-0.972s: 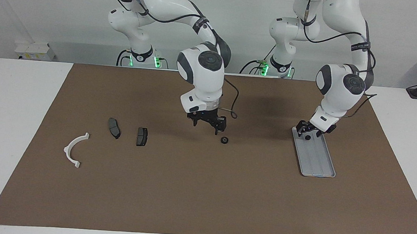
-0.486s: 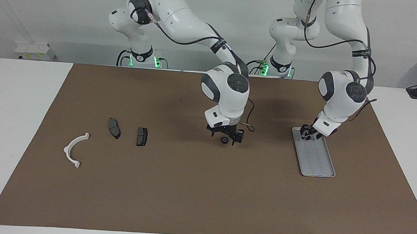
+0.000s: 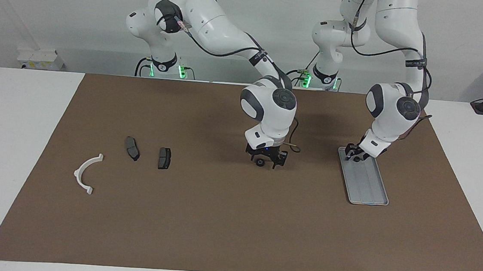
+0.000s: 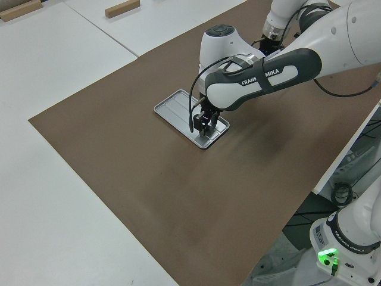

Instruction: Place bearing gear from tray to pile

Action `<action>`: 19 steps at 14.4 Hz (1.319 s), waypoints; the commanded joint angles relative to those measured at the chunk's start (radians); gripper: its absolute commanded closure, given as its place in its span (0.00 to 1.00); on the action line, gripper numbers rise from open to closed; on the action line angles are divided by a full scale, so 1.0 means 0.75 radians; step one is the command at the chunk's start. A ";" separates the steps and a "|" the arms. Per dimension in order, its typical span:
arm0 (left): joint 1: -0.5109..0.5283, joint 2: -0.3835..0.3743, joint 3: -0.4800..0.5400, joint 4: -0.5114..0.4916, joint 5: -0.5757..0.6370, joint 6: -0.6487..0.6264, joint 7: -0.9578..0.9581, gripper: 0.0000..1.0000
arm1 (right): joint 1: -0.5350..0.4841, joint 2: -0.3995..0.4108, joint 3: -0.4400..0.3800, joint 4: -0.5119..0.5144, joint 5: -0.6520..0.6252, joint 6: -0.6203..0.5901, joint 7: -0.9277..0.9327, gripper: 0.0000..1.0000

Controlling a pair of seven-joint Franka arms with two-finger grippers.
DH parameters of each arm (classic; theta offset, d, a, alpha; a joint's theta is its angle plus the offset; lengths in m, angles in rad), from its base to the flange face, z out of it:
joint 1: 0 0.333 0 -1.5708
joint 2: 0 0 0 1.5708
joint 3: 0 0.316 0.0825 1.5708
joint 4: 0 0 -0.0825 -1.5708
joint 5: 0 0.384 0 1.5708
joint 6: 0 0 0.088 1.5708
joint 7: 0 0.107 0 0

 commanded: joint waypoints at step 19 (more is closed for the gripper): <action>0.005 -0.098 -0.008 0.267 -0.045 -0.439 -0.079 1.00 | -0.020 -0.006 0.008 -0.056 0.017 0.045 -0.042 0.51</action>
